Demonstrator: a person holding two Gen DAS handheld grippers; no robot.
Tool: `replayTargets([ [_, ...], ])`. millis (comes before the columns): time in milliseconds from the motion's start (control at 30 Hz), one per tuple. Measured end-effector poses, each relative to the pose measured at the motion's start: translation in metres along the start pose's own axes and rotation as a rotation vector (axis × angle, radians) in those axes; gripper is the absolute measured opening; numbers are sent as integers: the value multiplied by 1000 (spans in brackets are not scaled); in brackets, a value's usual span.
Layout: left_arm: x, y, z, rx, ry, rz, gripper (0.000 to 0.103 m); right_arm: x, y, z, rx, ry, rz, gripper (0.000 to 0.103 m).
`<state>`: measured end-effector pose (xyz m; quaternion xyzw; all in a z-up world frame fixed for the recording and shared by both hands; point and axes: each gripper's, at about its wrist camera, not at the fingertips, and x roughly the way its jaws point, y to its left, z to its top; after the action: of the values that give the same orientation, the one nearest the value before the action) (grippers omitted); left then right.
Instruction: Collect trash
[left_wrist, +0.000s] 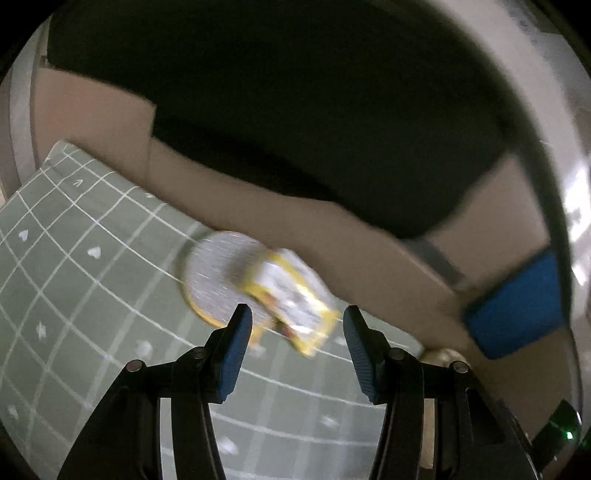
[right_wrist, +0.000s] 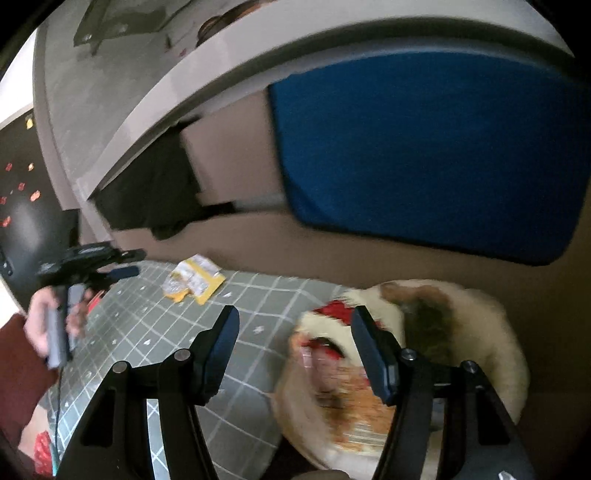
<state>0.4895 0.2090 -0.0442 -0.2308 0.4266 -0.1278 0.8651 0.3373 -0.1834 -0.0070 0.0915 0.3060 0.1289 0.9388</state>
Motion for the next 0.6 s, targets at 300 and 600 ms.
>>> replayTargets([
  [300,76,44,43,16,-1,168,52,46,24,-4,-71,85,19,60],
  [600,91,4,1,370,135,179,45,70,26,-6,-64,130,35,60],
])
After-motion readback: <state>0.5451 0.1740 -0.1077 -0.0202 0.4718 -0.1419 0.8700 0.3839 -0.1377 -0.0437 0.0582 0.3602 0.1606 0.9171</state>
